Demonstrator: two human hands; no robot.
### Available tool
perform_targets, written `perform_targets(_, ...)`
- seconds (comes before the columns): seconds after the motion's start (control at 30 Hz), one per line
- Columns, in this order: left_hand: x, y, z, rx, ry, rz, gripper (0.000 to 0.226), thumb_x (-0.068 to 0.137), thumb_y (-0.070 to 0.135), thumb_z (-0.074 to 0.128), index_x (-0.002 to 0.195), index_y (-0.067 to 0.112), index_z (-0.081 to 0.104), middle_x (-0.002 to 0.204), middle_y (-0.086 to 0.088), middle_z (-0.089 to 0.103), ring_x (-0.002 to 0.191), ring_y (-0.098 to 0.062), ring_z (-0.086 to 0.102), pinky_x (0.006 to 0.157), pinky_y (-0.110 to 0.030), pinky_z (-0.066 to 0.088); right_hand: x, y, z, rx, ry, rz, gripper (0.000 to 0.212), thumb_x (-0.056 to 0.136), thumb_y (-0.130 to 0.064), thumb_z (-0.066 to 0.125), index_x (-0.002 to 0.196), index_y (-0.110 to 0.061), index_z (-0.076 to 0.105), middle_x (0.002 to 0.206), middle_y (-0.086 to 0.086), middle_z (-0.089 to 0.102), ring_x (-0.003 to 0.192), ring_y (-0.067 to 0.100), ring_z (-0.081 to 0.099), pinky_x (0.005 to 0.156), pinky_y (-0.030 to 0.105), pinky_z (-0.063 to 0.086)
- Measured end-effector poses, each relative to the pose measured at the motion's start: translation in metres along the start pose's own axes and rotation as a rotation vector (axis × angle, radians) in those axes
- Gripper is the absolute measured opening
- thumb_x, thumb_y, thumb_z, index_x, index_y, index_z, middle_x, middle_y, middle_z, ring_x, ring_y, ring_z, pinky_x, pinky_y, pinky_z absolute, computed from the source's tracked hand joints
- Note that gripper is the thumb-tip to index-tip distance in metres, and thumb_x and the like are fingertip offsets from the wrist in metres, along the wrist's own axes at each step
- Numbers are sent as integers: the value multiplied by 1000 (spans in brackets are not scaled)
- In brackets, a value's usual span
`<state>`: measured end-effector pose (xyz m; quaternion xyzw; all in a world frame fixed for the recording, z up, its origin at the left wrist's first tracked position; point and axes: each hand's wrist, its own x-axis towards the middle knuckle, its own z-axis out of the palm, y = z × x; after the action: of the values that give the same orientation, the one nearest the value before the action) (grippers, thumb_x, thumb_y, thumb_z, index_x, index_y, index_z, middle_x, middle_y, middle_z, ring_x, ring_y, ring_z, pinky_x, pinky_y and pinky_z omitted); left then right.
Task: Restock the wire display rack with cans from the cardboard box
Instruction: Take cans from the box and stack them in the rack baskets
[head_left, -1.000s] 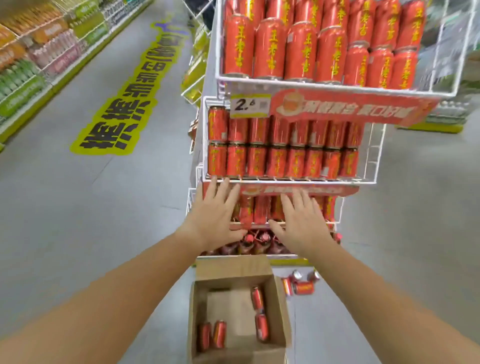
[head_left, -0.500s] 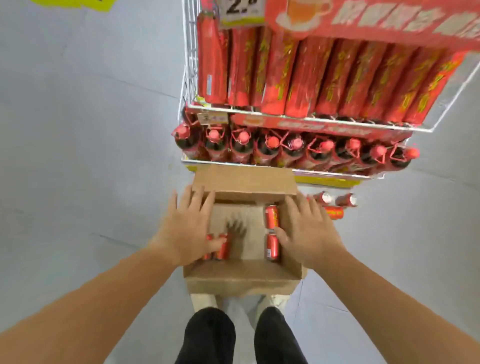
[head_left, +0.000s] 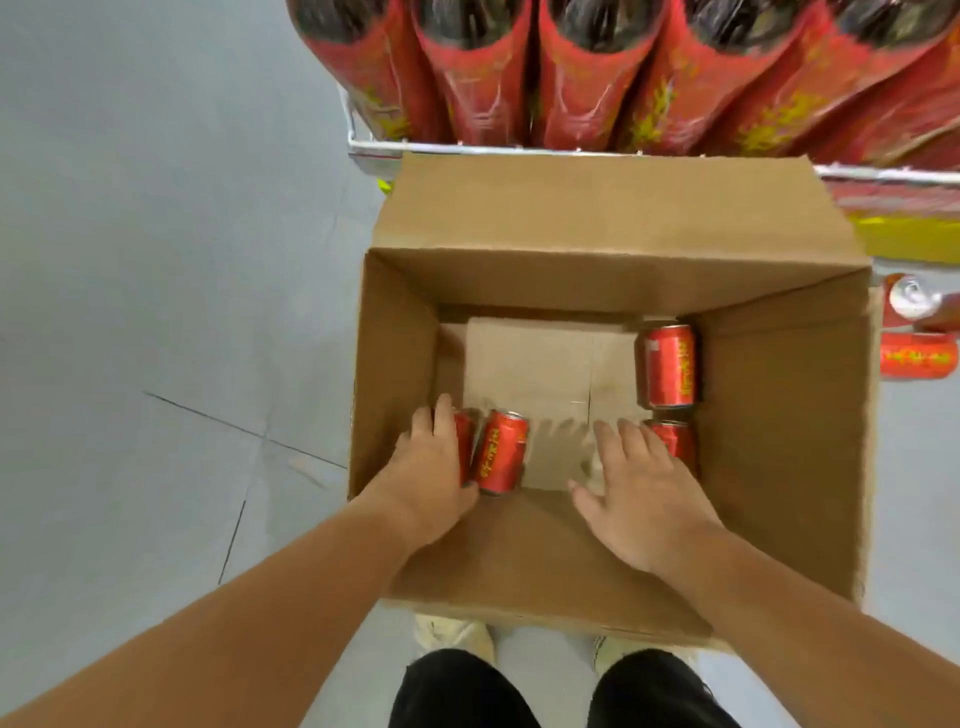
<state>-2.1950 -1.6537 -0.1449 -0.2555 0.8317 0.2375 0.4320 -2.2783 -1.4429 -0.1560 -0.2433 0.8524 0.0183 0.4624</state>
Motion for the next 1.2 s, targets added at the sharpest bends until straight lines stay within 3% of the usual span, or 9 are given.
perform_targets(0.2, 63, -19, 51, -15, -112, -194, 66, 98, 7, 52, 154, 1, 18, 141, -21, 48, 126, -34, 54, 105, -40, 45, 74, -25, 50, 256, -102, 73, 78, 98, -61, 35, 159, -19, 11, 156, 8, 33, 142, 27, 34, 110, 42, 37)
perform_targets(0.33, 89, -25, 71, -18, -132, -321, 73, 97, 11, 59, 156, 4, 17, 145, -16, 48, 132, -29, 52, 112, -39, 42, 117, -38, 76, 545, -169, 196, 74, 95, -61, 47, 153, -20, 28, 149, 9, 48, 135, 29, 47, 106, 39, 41)
perform_targets(0.47, 109, -30, 84, -72, -78, -402, 54, 95, 13, 64, 142, 2, 38, 137, -16, 56, 125, -29, 58, 103, -36, 47, 145, -50, 96, 775, -180, 317, 68, 80, -59, 67, 134, -21, 53, 128, 5, 64, 117, 25, 61, 97, 34, 49)
perform_targets(0.6, 118, -36, 92, -188, -18, -370, 47, 93, 29, 70, 125, 3, 47, 126, -16, 63, 115, -31, 63, 88, -32, 48, 159, -53, 105, 934, -161, 290, 59, 62, -57, 81, 112, -26, 69, 106, -4, 72, 97, 14, 67, 88, 31, 55)
perform_targets(0.73, 121, -32, 96, -358, 33, -403, 57, 85, 29, 79, 122, 5, 43, 125, -19, 60, 115, -35, 60, 89, -35, 47, 155, -28, 102, 971, -129, 304, 37, 73, -44, 83, 102, -23, 74, 98, -4, 72, 92, 13, 67, 77, 23, 50)
perform_targets(0.83, 123, -30, 97, -439, 35, -413, 58, 80, 29, 83, 111, 11, 37, 111, -13, 57, 94, -26, 57, 72, -30, 43, 150, 4, 98, 986, -145, 335, 30, 78, -42, 79, 101, -24, 72, 103, -2, 73, 98, 15, 69, 79, 24, 50)
perform_targets(0.9, 125, -31, 97, -475, 21, -401, 60, 78, 28, 86, 117, 11, 44, 104, -6, 55, 87, -20, 52, 66, -29, 41, 147, 25, 95, 965, -159, 350, 32, 78, -43, 77, 105, -25, 70, 105, -3, 72, 99, 16, 68, 84, 28, 53)
perform_targets(1.0, 127, -30, 97, -519, 12, -376, 53, 75, 28, 88, 114, 18, 54, 101, -3, 62, 87, -19, 57, 74, -30, 45, 142, 46, 89, 1005, -136, 356, 43, 76, -44, 77, 112, -28, 62, 107, -5, 70, 99, 15, 68, 90, 34, 56)
perform_targets(1.2, 94, -6, 72, -581, 19, -288, 54, 71, 35, 90, 111, 24, 55, 100, 1, 65, 90, -17, 62, 76, -31, 48, 99, 53, 55, 1254, -108, 294, 20, 86, -22, 75, 104, -26, 67, 103, 0, 75, 95, 15, 73, 82, 30, 55)
